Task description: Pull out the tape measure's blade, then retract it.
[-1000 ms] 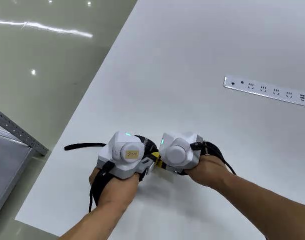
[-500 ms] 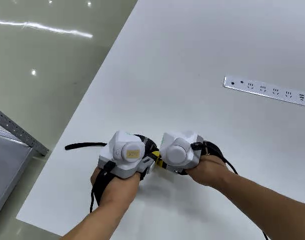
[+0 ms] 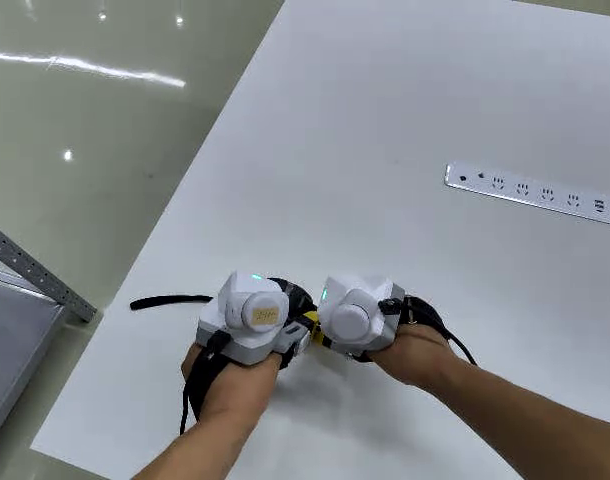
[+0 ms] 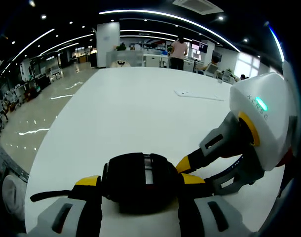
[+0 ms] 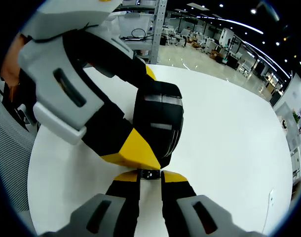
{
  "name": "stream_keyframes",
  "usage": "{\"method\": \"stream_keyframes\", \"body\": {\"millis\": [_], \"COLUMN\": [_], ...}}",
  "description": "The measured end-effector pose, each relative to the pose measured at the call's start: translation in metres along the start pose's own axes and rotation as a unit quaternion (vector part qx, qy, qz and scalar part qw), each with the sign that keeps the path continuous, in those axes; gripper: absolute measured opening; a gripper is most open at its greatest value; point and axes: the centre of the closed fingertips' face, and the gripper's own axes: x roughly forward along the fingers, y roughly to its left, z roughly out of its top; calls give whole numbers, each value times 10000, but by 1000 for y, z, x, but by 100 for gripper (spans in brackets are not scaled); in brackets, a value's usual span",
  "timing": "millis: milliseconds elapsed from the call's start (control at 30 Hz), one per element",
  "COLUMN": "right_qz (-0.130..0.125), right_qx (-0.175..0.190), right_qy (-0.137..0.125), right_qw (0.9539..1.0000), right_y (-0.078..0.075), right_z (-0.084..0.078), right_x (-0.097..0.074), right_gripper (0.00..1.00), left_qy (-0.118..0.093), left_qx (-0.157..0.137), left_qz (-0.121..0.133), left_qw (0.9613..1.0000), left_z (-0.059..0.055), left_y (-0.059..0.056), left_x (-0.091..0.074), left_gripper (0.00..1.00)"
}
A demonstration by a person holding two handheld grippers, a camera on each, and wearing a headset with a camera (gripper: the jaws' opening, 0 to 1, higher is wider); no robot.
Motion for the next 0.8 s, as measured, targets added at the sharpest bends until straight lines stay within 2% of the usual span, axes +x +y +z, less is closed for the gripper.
{"method": "stream_keyframes", "body": {"millis": [233, 400, 533, 633, 800], "right_qz": [-81, -158, -177, -178, -237], "right_qx": [159, 321, 547, 748, 883], "right_qy": [14, 86, 19, -69, -104], "right_qw": [9998, 9993, 9983, 9970, 9958], "right_y": [0, -1, 0, 1, 3], "right_z": [-2, -9, -13, -11, -8], "right_x": [-1, -5, -10, -14, -18], "right_gripper": [16, 18, 22, 26, 30], "left_qy": [17, -6, -37, -40, -19], "left_qx": [100, 105, 166, 183, 230], "left_qz": [10, -43, -77, -86, -73], "left_qw": [9999, 9999, 9998, 9998, 9997], "left_z": [-3, 0, 4, 5, 7], "left_y": [0, -2, -5, -6, -5], "left_x": [-1, -2, -3, -4, -7], "left_gripper": [60, 61, 64, 66, 69]}}
